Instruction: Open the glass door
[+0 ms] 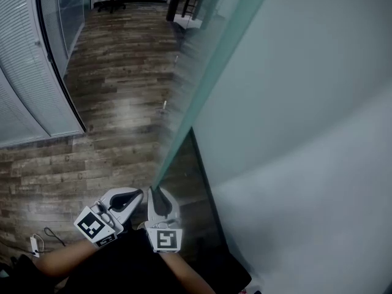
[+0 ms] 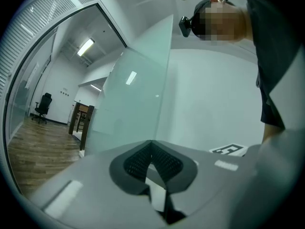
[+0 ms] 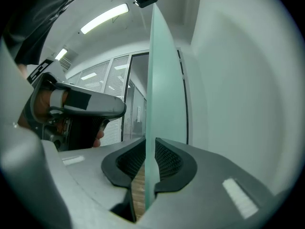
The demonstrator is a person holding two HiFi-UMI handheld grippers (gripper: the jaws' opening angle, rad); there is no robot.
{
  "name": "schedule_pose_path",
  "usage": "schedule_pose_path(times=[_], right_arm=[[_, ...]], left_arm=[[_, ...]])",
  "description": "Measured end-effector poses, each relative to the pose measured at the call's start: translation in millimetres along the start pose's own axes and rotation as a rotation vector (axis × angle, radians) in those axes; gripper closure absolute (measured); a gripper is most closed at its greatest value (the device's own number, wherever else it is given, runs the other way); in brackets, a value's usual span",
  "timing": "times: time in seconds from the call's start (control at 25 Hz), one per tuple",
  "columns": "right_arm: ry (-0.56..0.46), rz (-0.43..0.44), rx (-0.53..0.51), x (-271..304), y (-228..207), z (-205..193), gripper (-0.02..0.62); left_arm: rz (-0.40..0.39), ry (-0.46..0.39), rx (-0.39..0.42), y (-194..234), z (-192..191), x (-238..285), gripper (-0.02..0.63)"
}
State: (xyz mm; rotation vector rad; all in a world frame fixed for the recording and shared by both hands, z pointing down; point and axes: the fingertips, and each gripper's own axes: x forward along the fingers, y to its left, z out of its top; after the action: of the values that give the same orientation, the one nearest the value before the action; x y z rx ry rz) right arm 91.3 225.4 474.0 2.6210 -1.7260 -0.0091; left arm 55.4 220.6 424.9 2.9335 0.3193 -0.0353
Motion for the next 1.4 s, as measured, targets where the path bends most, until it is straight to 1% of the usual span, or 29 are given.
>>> schedule_pose_path(times=[0.04, 0.12, 0.32, 0.4, 0.48, 0.56, 0.68, 0.84, 0.92, 1.04, 1.16, 1.28, 1.4], right_arm=[[0.000, -0.014, 0.007, -2.3, -2.8, 0.1, 0.534], [0.002, -0.038, 0.015, -5.2, -7.6, -0.7, 0.535], [-0.002, -0.099, 0.020, -11.0, -23.9, -2.0, 0.541], [-0.002, -0.119, 0.027, -14.1, -30.7, -3.6, 0.543], [0.009, -0.126, 0.031, -18.5, -36.3, -6.0, 0.545], [0.032, -0.123, 0.026, -24.2, -41.2, -10.1, 0.545], [0.028, -0.143, 0.041, -27.3, -51.0, -13.1, 0.545], [0.037, -0.175, 0.025, -36.2, -56.8, -19.7, 0.546], [0.037, -0.192, 0.031, -41.2, -58.5, -17.8, 0.548], [0.036, -0.214, 0.070, -43.6, -66.4, -10.9, 0.546], [0.060, -0.230, 0.048, -47.9, -73.8, -16.3, 0.548], [0.061, -0.251, 0.042, -51.1, -78.4, -19.8, 0.548], [0.059, -0.283, 0.059, -54.4, -86.0, -19.0, 0.548]], left_arm=[[-0.014, -0.005, -0.010, -3.5, -0.1, 0.7, 0.607], [-0.025, 0.013, -0.023, -5.8, -6.5, 0.6, 0.607], [-0.061, 0.017, -0.021, -9.9, -8.9, 5.6, 0.607], [-0.066, 0.035, -0.023, -9.3, -13.2, 7.8, 0.607], [-0.071, 0.052, -0.022, -9.0, -16.1, 9.6, 0.606], [-0.092, 0.058, -0.021, -12.7, -16.8, 12.4, 0.607], [-0.125, 0.073, -0.023, -16.1, -26.4, 19.2, 0.606], [-0.137, 0.088, -0.050, -15.2, -39.8, 20.0, 0.606], [-0.164, 0.094, -0.057, -18.3, -40.4, 21.1, 0.606], [-0.219, 0.123, -0.058, -20.8, -41.9, 29.5, 0.607], [-0.245, 0.149, -0.065, -16.4, -47.6, 38.7, 0.606], [-0.270, 0.163, -0.070, -15.0, -53.1, 47.8, 0.607], [-0.325, 0.188, -0.086, -25.7, -61.6, 55.8, 0.607]])
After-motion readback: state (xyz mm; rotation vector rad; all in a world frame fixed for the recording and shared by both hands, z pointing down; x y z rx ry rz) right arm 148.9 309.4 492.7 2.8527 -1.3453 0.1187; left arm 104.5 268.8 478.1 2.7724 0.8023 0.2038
